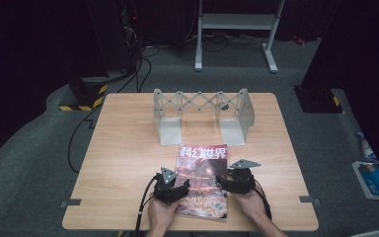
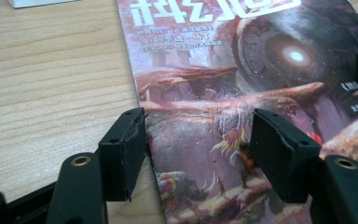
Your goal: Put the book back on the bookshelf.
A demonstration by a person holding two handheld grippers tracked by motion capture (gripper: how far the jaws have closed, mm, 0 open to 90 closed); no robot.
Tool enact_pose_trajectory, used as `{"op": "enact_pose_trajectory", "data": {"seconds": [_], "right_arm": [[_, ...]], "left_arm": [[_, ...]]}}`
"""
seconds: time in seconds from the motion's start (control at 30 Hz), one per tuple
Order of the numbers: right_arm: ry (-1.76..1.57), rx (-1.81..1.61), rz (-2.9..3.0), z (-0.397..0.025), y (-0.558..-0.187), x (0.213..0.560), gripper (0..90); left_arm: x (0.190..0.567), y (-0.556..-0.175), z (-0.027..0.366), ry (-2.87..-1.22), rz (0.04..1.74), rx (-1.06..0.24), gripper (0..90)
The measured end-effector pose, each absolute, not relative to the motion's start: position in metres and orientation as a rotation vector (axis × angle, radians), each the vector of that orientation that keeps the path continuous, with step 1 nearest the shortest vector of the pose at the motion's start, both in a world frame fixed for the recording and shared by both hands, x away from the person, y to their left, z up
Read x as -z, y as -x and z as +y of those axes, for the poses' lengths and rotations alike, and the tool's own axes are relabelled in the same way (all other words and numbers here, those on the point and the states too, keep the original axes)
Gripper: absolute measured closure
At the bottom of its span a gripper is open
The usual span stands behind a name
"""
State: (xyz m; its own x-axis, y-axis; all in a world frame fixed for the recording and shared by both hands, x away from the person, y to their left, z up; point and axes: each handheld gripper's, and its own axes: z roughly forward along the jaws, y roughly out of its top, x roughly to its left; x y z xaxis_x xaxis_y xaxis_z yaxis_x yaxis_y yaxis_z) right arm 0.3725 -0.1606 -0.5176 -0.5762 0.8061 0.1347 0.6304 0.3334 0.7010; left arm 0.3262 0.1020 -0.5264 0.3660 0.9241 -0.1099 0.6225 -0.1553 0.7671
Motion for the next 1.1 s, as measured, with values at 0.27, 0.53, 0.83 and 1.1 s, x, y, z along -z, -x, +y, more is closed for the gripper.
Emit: {"op": "enact_pose_trajectory", "data": {"seconds": [0.27, 0.53, 0.83, 1.1], "right_arm": [[-1.300, -1.106, 2.331, -0.165, -0.382, 0.520, 44.5], [-1.275, -1.094, 2.347, -0.171, -0.388, 0.520, 42.1], [-1.275, -1.085, 2.369, -0.175, -0.388, 0.519, 41.1], [-1.308, -1.064, 2.392, -0.184, -0.392, 0.511, 40.4]], "left_arm": [[0.526, -0.325, 0.100, -1.873, 1.328, -0.473, 38.5], [0.526, -0.322, 0.095, -1.874, 1.311, -0.436, 38.2], [0.522, -0.330, 0.102, -1.899, 1.289, -0.335, 40.2], [0.522, -0.349, 0.111, -1.905, 1.249, -0.284, 36.4]]}}
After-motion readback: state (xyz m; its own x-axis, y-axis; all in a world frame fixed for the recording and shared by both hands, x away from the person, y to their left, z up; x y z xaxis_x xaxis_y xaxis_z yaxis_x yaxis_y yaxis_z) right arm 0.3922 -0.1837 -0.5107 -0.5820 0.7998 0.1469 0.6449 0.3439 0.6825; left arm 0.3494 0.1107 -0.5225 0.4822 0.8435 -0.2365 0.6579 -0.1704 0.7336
